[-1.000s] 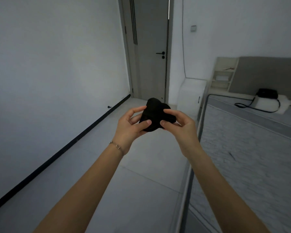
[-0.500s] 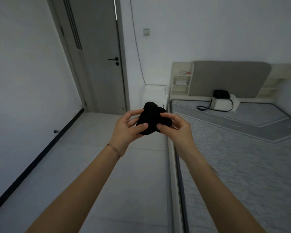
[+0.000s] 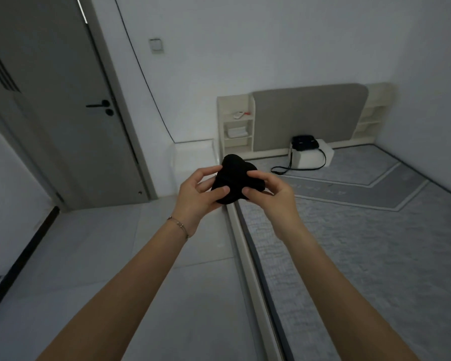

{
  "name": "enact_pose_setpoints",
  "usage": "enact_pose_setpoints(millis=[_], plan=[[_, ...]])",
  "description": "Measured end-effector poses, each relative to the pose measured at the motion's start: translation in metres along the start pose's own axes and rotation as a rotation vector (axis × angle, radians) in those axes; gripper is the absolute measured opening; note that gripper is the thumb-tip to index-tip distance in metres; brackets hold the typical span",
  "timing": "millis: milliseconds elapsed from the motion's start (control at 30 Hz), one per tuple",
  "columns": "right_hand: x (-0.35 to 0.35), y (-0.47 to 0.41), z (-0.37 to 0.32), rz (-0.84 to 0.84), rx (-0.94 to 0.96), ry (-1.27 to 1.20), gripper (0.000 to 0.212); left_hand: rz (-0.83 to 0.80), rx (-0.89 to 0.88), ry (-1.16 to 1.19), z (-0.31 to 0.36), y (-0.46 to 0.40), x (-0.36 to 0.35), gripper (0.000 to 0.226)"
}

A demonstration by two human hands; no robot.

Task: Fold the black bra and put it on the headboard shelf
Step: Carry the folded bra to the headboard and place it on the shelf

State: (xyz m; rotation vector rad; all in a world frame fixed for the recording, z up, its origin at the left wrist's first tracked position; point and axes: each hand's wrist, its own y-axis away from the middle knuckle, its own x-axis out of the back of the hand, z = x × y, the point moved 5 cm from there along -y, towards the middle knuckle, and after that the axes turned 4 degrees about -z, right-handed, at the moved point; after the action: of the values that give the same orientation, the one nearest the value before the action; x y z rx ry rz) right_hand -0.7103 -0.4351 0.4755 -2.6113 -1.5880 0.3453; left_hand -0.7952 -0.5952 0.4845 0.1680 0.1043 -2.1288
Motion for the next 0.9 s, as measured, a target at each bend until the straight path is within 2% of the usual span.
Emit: enact_pose_setpoints(millis=[433,900], plan=[[-0.017,-0.295,0.07,0.027,-0.057,0.0,0.035,0.009,0.032,0.053,-0.012,-0.3,0.05,0.049],[-0.017,-0.582,0.157,0.159,-0.078,0.001,0.033,-0.123,0.11,0.056,-0.044,-0.62,0.091,0.049]])
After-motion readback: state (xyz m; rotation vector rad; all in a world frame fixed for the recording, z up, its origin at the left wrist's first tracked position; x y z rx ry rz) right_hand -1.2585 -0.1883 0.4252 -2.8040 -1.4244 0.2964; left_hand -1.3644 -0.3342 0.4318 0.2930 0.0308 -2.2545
